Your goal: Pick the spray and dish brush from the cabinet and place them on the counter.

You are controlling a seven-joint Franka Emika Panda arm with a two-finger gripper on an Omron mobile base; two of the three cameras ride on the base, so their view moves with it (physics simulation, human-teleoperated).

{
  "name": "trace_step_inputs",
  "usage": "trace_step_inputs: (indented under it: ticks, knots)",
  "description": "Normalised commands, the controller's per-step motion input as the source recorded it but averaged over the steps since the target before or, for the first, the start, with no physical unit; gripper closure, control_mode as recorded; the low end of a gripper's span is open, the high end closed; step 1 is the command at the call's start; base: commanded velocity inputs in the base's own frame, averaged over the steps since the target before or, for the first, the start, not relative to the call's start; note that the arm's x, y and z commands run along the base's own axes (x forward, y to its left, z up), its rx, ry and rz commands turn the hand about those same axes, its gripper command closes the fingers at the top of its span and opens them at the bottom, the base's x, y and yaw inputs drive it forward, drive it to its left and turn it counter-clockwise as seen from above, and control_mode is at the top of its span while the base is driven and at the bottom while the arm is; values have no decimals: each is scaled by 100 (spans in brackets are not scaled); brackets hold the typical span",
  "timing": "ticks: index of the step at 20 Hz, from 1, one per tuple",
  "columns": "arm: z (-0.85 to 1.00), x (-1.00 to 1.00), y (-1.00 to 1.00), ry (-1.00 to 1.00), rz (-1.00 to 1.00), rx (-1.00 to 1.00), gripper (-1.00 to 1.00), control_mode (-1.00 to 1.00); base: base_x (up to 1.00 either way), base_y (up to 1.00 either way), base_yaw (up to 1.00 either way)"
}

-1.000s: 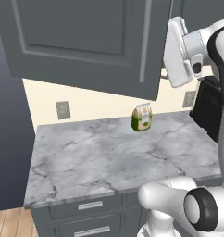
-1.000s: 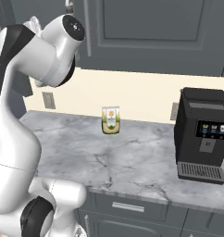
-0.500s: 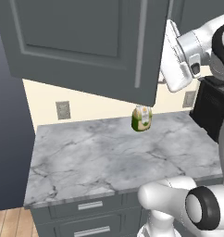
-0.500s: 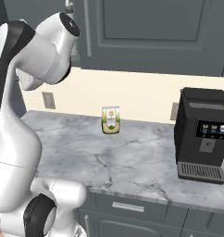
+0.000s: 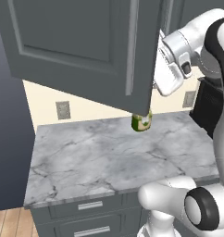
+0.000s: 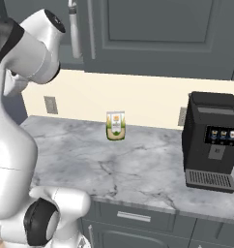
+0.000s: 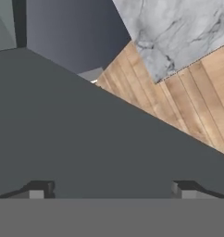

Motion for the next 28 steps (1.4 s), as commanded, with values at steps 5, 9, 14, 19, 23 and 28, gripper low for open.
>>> trace_step_inputs:
  ticks: [5, 9, 14, 19, 23, 28]
  knots:
    - [-8, -40, 66, 0, -5, 0, -100, -100, 0, 0, 0]
    - [-6, -34, 63, 0, -7, 0, -100, -100, 0, 0, 0]
    - [-2, -26, 58, 5, -5, 0, -100, -100, 0, 0, 0]
    - [-2, -23, 58, 6, -4, 0, -100, -100, 0, 0, 0]
    - [-2, -22, 57, 6, -4, 0, -100, -100, 0, 0, 0]
    - [-1, -16, 49, 6, -3, 0, -100, -100, 0, 0, 0]
